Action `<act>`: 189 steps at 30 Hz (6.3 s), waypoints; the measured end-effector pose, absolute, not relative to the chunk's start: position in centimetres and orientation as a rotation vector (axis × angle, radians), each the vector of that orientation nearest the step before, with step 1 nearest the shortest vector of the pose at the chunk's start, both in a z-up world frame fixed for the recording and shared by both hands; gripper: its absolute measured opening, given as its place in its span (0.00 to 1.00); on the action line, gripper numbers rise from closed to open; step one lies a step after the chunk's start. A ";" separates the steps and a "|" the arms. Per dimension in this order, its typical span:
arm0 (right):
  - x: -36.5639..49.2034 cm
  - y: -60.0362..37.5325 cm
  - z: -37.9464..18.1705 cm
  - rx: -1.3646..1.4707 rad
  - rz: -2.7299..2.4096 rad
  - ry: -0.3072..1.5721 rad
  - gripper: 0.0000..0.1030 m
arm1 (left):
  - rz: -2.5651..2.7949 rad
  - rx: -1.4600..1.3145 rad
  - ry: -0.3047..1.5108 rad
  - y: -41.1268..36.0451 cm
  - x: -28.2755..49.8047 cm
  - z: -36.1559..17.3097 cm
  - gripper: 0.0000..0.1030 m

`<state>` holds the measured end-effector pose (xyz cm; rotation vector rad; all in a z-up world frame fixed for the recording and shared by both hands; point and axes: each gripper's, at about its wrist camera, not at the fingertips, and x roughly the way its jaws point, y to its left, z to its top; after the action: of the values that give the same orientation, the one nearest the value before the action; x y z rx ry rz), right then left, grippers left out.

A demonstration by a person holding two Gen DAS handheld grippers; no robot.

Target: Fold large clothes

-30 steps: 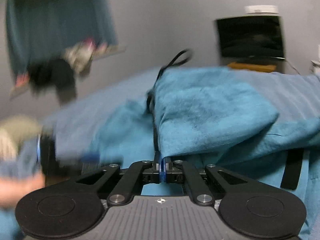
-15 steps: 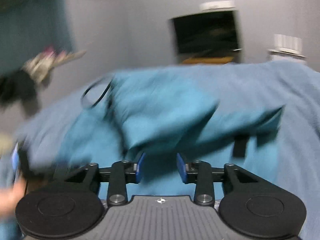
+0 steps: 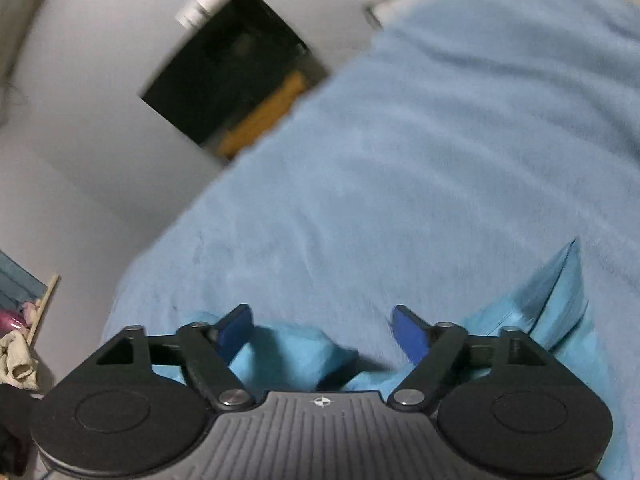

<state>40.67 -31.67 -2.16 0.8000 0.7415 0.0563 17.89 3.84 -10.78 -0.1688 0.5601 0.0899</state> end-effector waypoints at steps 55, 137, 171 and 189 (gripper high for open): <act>17.1 -20.7 -9.2 0.576 0.247 0.786 0.76 | 0.164 -0.329 0.609 13.1 7.0 -2.7 1.00; -20.8 -29.8 1.6 -0.529 0.577 0.697 0.70 | -0.544 0.356 0.694 11.2 -19.2 8.0 1.00; -12.4 -31.8 3.3 -0.204 0.492 0.481 0.22 | -0.500 0.399 0.575 9.8 -13.1 7.6 0.33; 7.6 -32.1 1.4 0.257 0.041 0.281 0.18 | -0.164 0.033 0.415 8.0 6.6 7.6 0.35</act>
<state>7.62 -32.07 1.41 0.2565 0.2811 0.0413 6.61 8.01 7.61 0.0330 0.4146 -0.1643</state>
